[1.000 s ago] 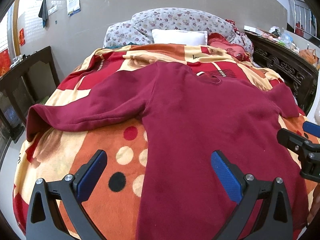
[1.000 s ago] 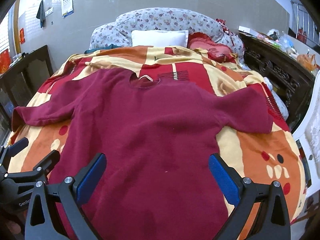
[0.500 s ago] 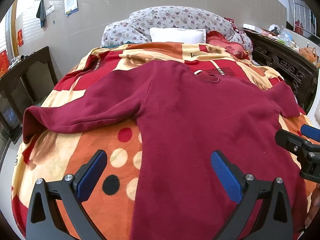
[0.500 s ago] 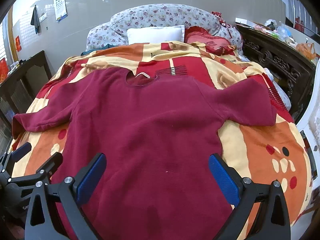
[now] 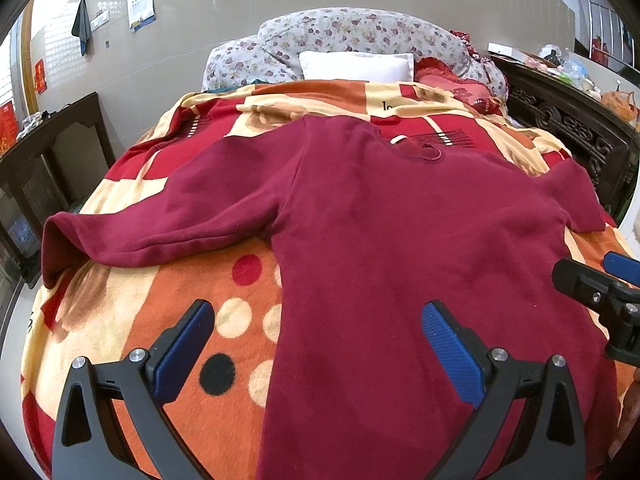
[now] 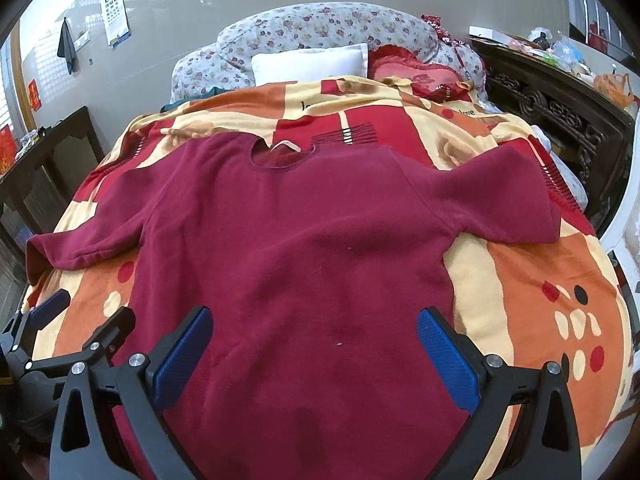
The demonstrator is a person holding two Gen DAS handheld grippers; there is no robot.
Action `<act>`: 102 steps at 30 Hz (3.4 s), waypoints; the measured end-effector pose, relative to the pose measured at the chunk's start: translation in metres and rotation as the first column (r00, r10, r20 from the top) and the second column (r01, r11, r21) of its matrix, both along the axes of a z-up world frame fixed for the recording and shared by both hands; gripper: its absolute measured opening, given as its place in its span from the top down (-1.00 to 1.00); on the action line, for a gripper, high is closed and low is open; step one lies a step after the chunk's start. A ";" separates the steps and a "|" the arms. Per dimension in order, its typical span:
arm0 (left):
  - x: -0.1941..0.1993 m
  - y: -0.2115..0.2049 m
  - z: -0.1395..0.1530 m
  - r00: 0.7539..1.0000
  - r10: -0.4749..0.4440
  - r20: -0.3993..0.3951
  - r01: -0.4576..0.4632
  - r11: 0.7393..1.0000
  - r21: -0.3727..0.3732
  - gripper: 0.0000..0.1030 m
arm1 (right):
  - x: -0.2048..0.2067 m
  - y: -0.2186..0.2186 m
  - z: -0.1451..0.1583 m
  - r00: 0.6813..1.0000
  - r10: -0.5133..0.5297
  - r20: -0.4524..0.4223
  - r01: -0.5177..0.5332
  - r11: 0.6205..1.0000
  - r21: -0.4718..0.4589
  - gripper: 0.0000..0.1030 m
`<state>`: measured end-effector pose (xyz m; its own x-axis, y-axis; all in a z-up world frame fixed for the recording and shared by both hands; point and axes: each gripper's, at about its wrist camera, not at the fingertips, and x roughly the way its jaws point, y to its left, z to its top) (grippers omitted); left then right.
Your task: Fold small clothes
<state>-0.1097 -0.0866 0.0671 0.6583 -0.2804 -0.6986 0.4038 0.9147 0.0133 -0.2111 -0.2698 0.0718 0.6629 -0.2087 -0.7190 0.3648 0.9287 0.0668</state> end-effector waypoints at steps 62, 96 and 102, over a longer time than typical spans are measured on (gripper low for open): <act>0.044 0.082 0.004 0.985 0.170 -0.042 -0.171 0.984 -0.043 -1.00 | 0.063 0.028 -0.026 0.994 0.075 -0.074 -0.075 0.997 0.008 -1.00; 0.186 0.308 -0.026 0.762 0.467 -0.449 -0.648 0.532 -0.546 0.58 | 0.091 0.054 -0.047 0.973 0.200 -0.116 -0.188 0.977 0.102 -1.00; 0.165 0.269 0.021 0.858 0.422 -0.294 -0.510 0.619 -0.598 0.71 | 0.089 0.051 -0.043 0.975 0.195 -0.103 -0.184 0.977 0.112 -1.00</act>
